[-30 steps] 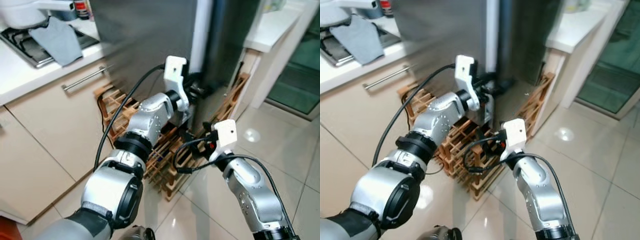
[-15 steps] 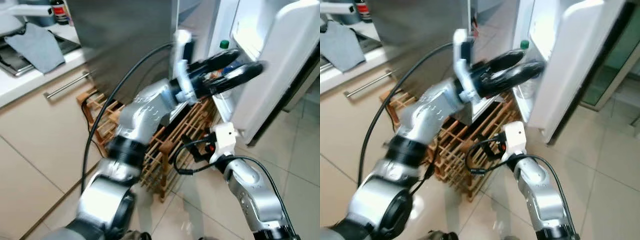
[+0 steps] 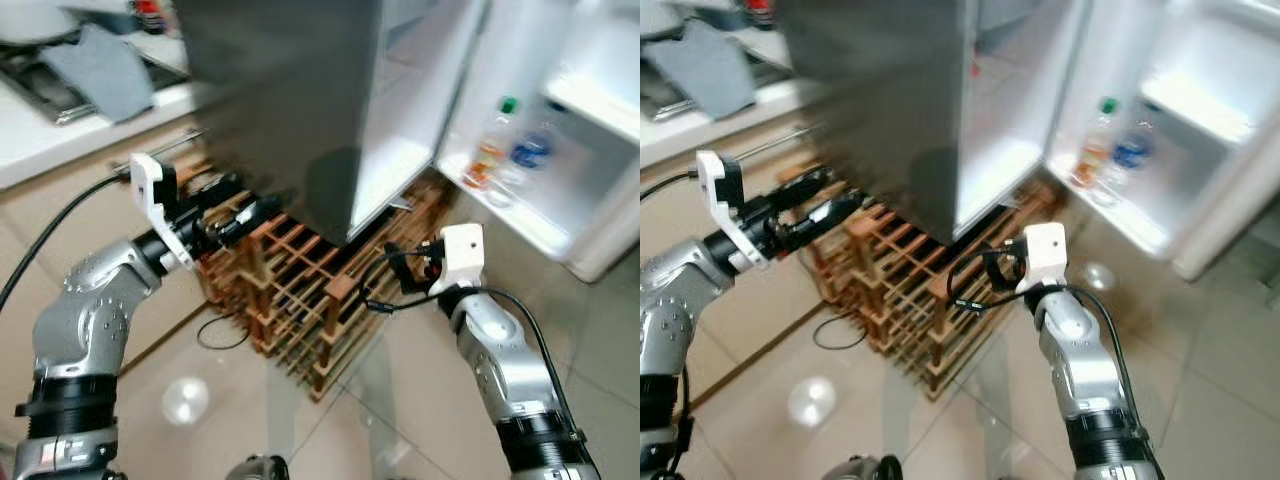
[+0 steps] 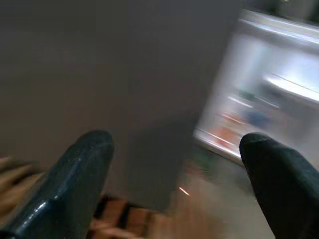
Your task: Restocking fridge
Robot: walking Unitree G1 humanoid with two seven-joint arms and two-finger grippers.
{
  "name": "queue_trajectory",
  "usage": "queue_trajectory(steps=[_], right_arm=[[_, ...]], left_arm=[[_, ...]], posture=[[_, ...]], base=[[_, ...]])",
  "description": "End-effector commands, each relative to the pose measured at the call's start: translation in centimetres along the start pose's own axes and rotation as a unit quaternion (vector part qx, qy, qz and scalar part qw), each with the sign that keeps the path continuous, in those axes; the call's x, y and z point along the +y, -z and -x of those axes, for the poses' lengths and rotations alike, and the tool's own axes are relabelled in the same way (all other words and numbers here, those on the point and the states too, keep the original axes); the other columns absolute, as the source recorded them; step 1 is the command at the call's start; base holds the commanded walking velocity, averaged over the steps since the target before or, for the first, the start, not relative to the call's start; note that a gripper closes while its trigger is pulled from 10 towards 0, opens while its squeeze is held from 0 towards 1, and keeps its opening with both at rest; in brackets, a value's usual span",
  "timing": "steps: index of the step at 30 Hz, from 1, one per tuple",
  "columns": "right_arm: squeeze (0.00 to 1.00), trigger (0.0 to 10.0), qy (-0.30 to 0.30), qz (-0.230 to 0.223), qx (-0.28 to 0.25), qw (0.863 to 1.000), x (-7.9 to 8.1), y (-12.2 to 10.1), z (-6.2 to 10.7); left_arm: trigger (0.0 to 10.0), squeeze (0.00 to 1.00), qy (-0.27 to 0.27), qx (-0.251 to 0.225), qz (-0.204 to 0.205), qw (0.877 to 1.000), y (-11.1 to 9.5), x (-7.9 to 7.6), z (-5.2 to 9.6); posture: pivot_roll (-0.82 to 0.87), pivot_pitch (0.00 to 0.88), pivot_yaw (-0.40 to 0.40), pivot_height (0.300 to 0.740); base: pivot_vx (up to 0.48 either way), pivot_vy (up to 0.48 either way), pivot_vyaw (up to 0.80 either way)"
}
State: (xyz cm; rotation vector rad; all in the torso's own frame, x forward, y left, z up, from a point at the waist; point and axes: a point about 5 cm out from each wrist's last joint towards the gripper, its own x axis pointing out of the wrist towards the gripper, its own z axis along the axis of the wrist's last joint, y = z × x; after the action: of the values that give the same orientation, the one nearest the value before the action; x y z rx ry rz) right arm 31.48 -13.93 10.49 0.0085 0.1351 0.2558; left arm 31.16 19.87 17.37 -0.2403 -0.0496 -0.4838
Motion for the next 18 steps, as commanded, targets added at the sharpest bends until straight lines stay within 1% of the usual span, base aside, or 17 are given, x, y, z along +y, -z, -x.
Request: queue_trajectory(steps=[1, 2, 3, 4, 5, 6, 7, 8, 9, 10, 11, 12, 13, 14, 15, 17, 18], right_arm=[[0.0, 10.0, -0.01, 0.004, -0.017, 1.0, 0.4, -0.5, -0.6], [0.0, 10.0, -0.01, 0.004, -0.017, 1.0, 0.4, -0.5, -0.6], [0.0, 10.0, -0.016, -0.003, -0.02, 1.0, 0.8, -0.6, -1.0], [0.0, 10.0, -0.016, -0.003, -0.02, 1.0, 0.8, -0.6, -1.0], [0.0, 10.0, -0.015, -0.018, -0.023, 0.999, 1.1, -0.6, -1.4], [0.0, 10.0, -0.015, -0.018, -0.023, 0.999, 1.1, -0.6, -1.4], [0.0, 10.0, -0.011, -0.032, -0.031, 0.999, 1.3, -0.8, -1.6], [0.0, 10.0, -0.011, -0.032, -0.031, 0.999, 1.3, -0.8, -1.6], [0.0, 10.0, -0.004, -0.042, -0.039, 0.998, 1.2, -1.0, -1.7], [0.0, 10.0, 0.008, -0.048, -0.044, 0.998, 0.7, -1.0, -1.6], [0.0, 10.0, 0.008, -0.048, -0.044, 0.998, 0.7, -1.0, -1.6], [0.0, 10.0, 0.02, -0.051, -0.05, 0.997, 0.1, -1.0, -1.5], [0.0, 10.0, 0.02, -0.051, -0.05, 0.997, 0.1, -1.0, -1.5], [0.0, 10.0, 0.029, -0.051, -0.054, 0.997, -0.4, -1.1, -1.4], [0.0, 10.0, 0.029, -0.051, -0.054, 0.997, -0.4, -1.1, -1.4], [0.0, 10.0, 0.033, -0.05, -0.058, 0.997, -0.6, -1.2, -1.5], [0.0, 10.0, 0.035, -0.054, -0.071, 0.995, -0.7, -1.5, -1.8]], left_arm=[[10.0, 0.0, -0.105, -0.011, -0.006, 0.994, 0.9, -0.1, -1.0], [10.0, 0.0, -0.105, -0.011, -0.006, 0.994, 0.9, -0.1, -1.0], [10.0, 0.0, -0.119, -0.013, 0.009, 0.993, 2.0, -1.3, -1.4], [10.0, 0.0, -0.119, -0.013, 0.009, 0.993, 2.0, -1.3, -1.4], [10.0, 0.0, -0.13, 0.008, -0.006, 0.991, 3.4, -2.4, -1.5], [10.0, 0.0, -0.13, 0.008, -0.006, 0.991, 3.4, -2.4, -1.5], [10.0, 0.0, -0.141, 0.023, -0.028, 0.989, 4.4, -3.2, -1.6], [10.0, 0.0, -0.141, 0.023, -0.028, 0.989, 4.4, -3.2, -1.6], [10.0, 0.0, -0.155, 0.037, -0.049, 0.986, 5.3, -3.6, -1.6], [10.0, 0.0, -0.175, 0.037, -0.061, 0.982, 5.4, -3.7, -1.8], [10.0, 0.0, -0.175, 0.037, -0.061, 0.982, 5.4, -3.7, -1.8], [10.0, 0.0, -0.192, 0.029, -0.067, 0.979, 5.3, -3.6, -2.1], [10.0, 0.0, -0.192, 0.029, -0.067, 0.979, 5.3, -3.6, -2.1], [10.0, 0.0, -0.208, 0.016, -0.087, 0.974, 4.7, -3.3, -2.3], [10.0, 0.0, -0.208, 0.016, -0.087, 0.974, 4.7, -3.3, -2.3], [10.0, 0.0, -0.222, 0.005, -0.102, 0.97, 4.2, -2.9, -2.5], [10.0, 0.0, -0.251, -0.007, -0.127, 0.96, 3.5, -2.1, -2.4]], posture=[[0.05, 0.0, -0.041, 0.74], [0.05, 0.0, -0.041, 0.74], [0.07, 0.0, -0.044, 0.74], [0.07, 0.0, -0.044, 0.74], [0.06, 0.0, -0.046, 0.74], [0.06, 0.0, -0.046, 0.74], [0.06, 0.0, -0.047, 0.74], [0.06, 0.0, -0.047, 0.74], [0.05, 0.0, -0.049, 0.74], [0.05, 0.0, -0.05, 0.74], [0.05, 0.0, -0.05, 0.74], [0.05, 0.0, -0.052, 0.74], [0.05, 0.0, -0.052, 0.74], [0.04, 0.0, -0.052, 0.74], [0.04, 0.0, -0.052, 0.74], [0.04, 0.0, -0.049, 0.74], [0.05, 0.0, -0.047, 0.74]], base=[[0.0, 0.0, 0.55], [0.0, 0.0, 0.55], [0.0, 0.0, 0.54], [0.0, 0.0, 0.54], [0.0, 0.0, 0.54], [0.0, 0.0, 0.54], [0.0, 0.0, 0.53], [0.0, 0.0, 0.53], [0.0, 0.0, 0.53], [0.0, 0.0, 0.54], [0.0, 0.0, 0.54], [0.0, 0.0, 0.54], [0.0, 0.0, 0.54], [0.0, 0.0, 0.53], [0.0, 0.0, 0.53], [0.0, 0.0, 0.54], [0.0, 0.0, 0.53]])
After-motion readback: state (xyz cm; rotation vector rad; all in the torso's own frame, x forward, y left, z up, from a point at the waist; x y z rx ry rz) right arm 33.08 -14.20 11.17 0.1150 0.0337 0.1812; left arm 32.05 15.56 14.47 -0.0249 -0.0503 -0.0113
